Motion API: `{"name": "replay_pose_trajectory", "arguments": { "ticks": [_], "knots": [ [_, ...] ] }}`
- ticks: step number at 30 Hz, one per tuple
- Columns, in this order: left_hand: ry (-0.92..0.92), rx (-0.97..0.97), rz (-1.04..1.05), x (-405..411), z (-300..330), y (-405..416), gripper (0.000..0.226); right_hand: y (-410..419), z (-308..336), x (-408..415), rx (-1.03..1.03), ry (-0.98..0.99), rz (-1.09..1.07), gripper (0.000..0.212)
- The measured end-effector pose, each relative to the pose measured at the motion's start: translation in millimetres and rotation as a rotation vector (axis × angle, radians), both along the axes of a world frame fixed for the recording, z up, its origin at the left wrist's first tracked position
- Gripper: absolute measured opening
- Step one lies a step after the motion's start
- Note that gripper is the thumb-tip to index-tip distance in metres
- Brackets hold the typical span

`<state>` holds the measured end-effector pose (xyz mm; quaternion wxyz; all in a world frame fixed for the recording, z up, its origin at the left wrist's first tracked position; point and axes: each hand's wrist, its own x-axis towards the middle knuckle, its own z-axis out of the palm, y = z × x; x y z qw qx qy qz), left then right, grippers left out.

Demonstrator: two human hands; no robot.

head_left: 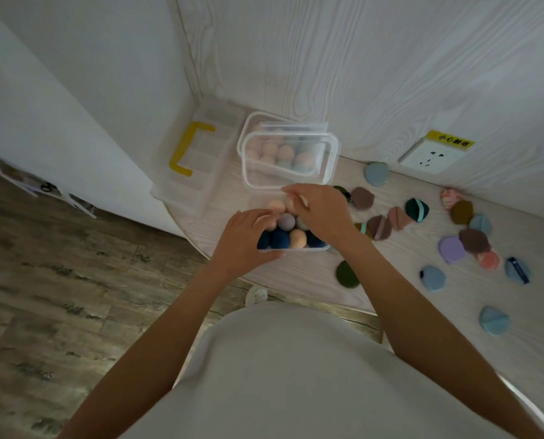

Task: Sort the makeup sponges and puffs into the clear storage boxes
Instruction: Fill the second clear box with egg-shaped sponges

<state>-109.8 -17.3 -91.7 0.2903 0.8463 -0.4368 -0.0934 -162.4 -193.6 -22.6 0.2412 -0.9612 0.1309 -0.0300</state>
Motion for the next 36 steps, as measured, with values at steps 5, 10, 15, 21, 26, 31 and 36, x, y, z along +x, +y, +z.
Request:
{"name": "replay_pose_trajectory", "arguments": {
  "ticks": [5,10,15,21,26,31,36],
  "knots": [
    [0.23,-0.372,0.496,23,30,5,0.032,-32,13,-12,0.278,-0.372,-0.451,0.026],
    [0.667,-0.361,0.557,63,58,-24,0.048,-48,21,14,0.748,-0.104,-0.43,0.059],
    [0.719,-0.384,0.508,61,70,-28,0.031,-47,27,-1,0.812,-0.172,-0.354,0.043],
    [0.672,-0.218,0.612,18,52,1,0.028,-32,-8,-73,0.495,-0.134,-0.206,0.035],
    [0.619,0.005,0.552,-9,16,7,0.082,-19,-41,-89,-0.175,0.047,0.064,0.062],
    [0.738,-0.022,0.55,-11,13,5,0.08,-16,-46,-75,-0.295,0.015,0.153,0.062],
    [0.695,-0.045,0.52,-11,16,10,0.082,-12,-42,-66,-0.304,0.096,0.182,0.084]
  ]
}}
